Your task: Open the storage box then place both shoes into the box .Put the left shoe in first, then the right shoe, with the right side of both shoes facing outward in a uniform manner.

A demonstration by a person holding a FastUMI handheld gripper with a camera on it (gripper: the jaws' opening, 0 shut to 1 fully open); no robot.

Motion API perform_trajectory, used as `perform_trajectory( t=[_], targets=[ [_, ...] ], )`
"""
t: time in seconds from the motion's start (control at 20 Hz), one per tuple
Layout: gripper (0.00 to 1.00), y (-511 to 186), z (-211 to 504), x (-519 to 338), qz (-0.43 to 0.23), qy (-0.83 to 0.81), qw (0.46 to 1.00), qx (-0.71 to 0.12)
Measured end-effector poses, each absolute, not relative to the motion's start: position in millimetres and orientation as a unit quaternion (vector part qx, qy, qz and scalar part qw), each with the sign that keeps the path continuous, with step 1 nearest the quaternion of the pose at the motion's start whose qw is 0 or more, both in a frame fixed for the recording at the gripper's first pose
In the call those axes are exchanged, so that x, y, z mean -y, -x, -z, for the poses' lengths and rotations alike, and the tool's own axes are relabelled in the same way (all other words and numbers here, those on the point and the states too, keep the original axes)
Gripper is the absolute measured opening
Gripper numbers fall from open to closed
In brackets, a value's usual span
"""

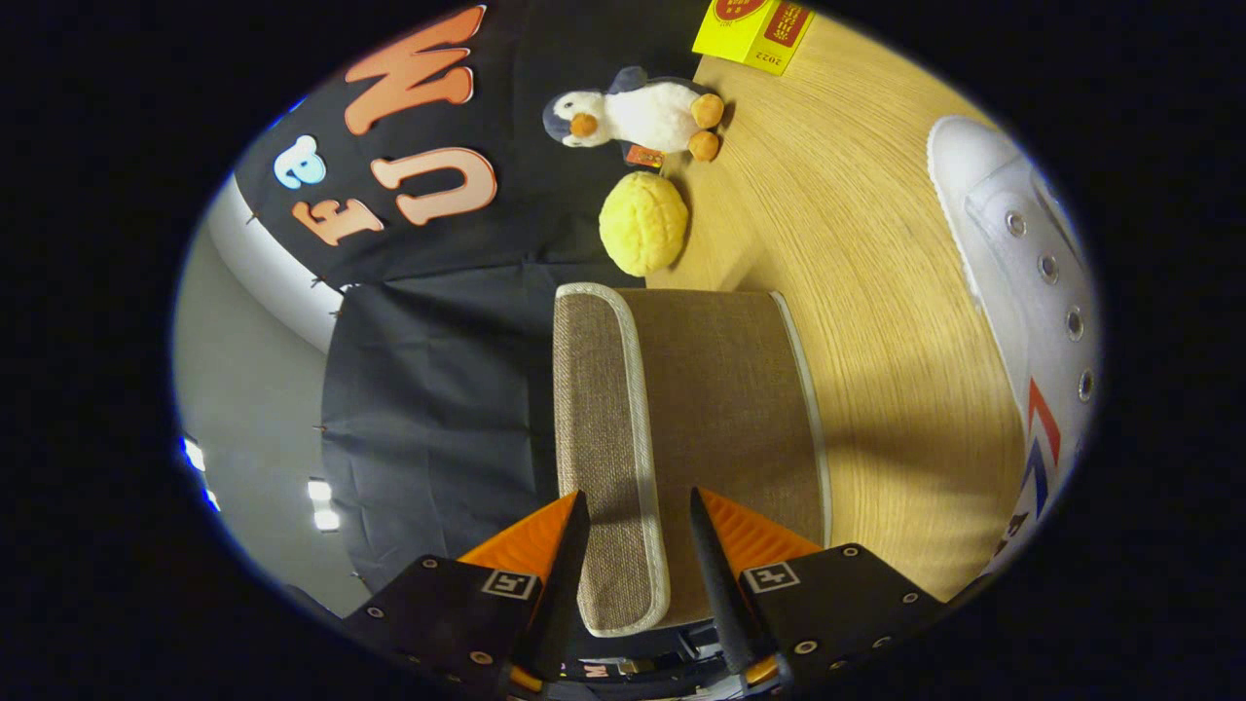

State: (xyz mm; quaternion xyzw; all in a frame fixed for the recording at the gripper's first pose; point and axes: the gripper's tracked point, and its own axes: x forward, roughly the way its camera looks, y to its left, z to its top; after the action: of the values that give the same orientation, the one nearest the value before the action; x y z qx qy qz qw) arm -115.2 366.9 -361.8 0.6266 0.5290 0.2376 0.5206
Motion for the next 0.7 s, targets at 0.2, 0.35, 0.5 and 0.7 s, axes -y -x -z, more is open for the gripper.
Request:
perform_trajectory(
  t=[0.2, 0.35, 0.5, 0.7],
  targets=[
    [0.68, 108, 360, -370, -0.236, -0.63, 0.549, -0.496],
    [0.69, 106, 348, -376, -0.253, -0.644, 0.537, -0.483],
    [0.68, 110, 339, -376, -0.268, -0.647, 0.522, -0.487],
    [0.64, 100, 312, -357, -0.28, -0.679, 0.502, -0.458]
  ],
)
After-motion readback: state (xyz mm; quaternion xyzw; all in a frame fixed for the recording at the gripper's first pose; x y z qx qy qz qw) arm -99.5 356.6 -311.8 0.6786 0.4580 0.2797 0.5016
